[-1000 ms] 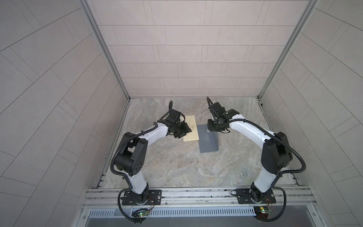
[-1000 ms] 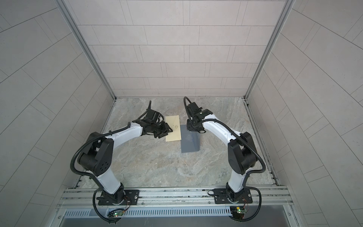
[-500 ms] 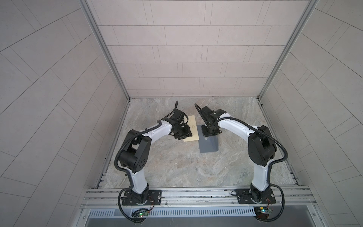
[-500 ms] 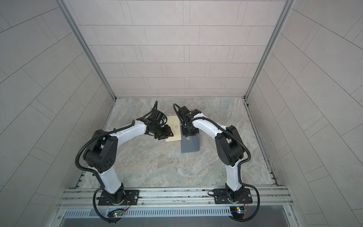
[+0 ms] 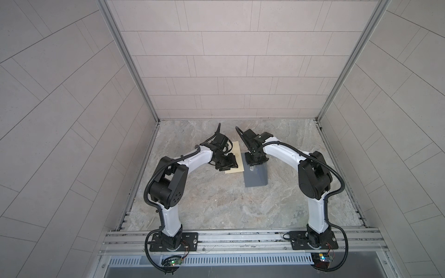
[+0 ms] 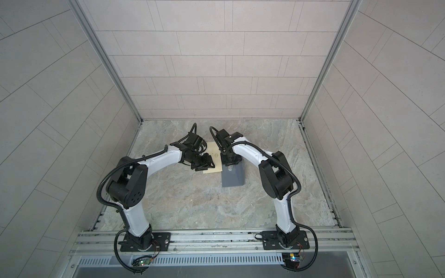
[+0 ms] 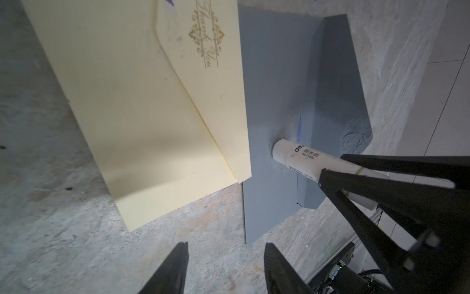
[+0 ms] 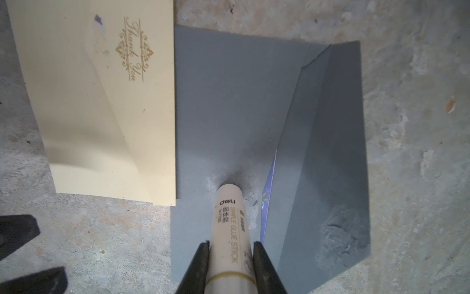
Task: Place the letter into the envelope and seal it
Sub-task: 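Lower the glue stick onto the grey envelope flap with the right gripper, then rub glue along the envelope flap with the right gripper while the left holds it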
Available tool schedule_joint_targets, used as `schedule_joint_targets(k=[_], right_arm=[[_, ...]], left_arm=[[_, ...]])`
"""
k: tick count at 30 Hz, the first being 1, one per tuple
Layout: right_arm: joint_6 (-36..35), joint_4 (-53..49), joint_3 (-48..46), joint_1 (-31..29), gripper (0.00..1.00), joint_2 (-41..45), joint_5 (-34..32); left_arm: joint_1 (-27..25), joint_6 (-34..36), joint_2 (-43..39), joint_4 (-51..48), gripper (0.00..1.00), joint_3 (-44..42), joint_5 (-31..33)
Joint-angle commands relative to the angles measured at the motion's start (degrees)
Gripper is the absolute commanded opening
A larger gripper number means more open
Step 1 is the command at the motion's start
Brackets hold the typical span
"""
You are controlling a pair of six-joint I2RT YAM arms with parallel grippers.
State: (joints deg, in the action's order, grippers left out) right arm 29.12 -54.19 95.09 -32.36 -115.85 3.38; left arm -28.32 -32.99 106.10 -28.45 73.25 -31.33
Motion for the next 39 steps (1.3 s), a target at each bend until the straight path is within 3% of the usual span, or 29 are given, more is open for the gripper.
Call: schedule_joint_targets(k=[1,10,17,21,26,35,39], right_arm=[[0.44,0.00,-1.21,-0.26,0.00,-3.84,-1.89],[4.62,6.02,-8.30,2.77,0.00,0.27,1.26],[5.85,8.02,-13.11,4.16,0.00,3.24,2.74],[7.08,10.10,-16.01,4.59,0.00,4.78,4.16],[8.52,11.74,-18.48,4.64,0.00,6.20,5.70],[11.44,15.52,-23.14,4.59,0.00,8.32,7.92],[12.07,16.29,-24.24,4.63,0.00,8.87,8.16]], left_arm=[[-0.89,3.07,2.10,-2.43,0.59,2.25,-3.12],[-4.52,8.31,10.19,-7.96,0.75,9.04,-6.17],[-7.08,13.76,17.01,-14.26,0.75,14.33,-6.71],[-7.72,15.72,19.08,-12.17,0.75,14.38,-11.38],[-7.62,14.39,17.70,-4.91,0.75,12.21,-14.62],[-6.66,1.07,10.34,22.68,0.71,2.29,-13.84],[-6.37,-1.78,8.24,29.34,0.65,-0.88,-11.79]])
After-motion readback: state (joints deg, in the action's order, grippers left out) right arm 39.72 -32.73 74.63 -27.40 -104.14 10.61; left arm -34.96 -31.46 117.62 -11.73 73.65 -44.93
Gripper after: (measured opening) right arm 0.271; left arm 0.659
